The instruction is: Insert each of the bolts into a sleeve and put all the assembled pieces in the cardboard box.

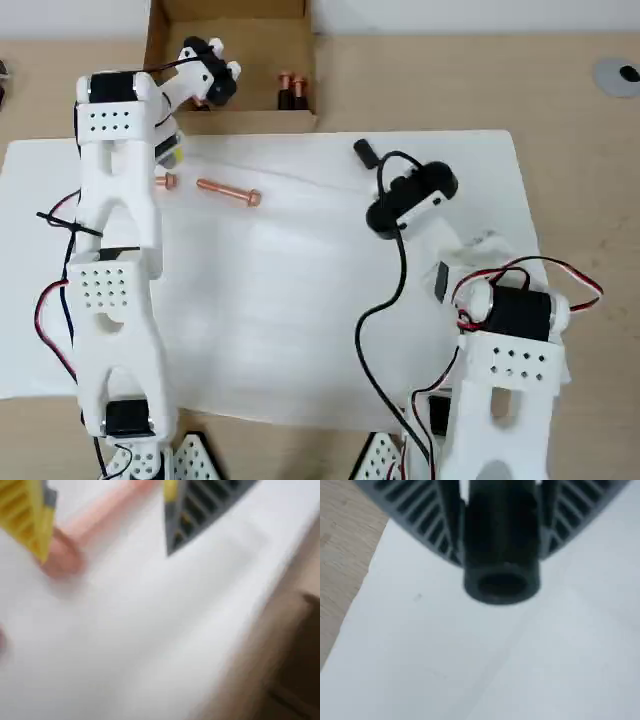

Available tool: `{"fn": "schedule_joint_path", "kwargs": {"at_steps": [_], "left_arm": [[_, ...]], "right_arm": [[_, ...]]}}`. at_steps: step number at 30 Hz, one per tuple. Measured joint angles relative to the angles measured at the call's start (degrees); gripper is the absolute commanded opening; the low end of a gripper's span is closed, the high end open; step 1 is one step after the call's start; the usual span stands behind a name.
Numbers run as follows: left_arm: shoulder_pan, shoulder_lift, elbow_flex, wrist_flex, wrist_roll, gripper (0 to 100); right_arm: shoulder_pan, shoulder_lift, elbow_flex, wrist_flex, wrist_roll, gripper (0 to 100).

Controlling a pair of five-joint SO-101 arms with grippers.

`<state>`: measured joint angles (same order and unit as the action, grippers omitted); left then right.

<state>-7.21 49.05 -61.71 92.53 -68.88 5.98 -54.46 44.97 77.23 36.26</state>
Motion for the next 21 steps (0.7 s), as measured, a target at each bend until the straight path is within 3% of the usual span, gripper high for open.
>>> {"fn": "schedule_joint_path", "kwargs": {"at_steps": [3, 13, 21], "left_arm": [[-0.09, 0.0, -2.11, 5.54, -3.25, 17], [-0.7, 0.0, 1.67, 7.38, -20.66, 17], [-0.62, 0.0, 6.95, 7.38, -21.8, 17]], "right_arm": [[0.0, 0.0, 1.23, -1.23, 0.0, 1.2], [0.09, 0.0, 1.49, -1.41, 0.0, 1.2], [0.09, 0.0, 3.87, -1.49, 0.0, 1.2]]}}
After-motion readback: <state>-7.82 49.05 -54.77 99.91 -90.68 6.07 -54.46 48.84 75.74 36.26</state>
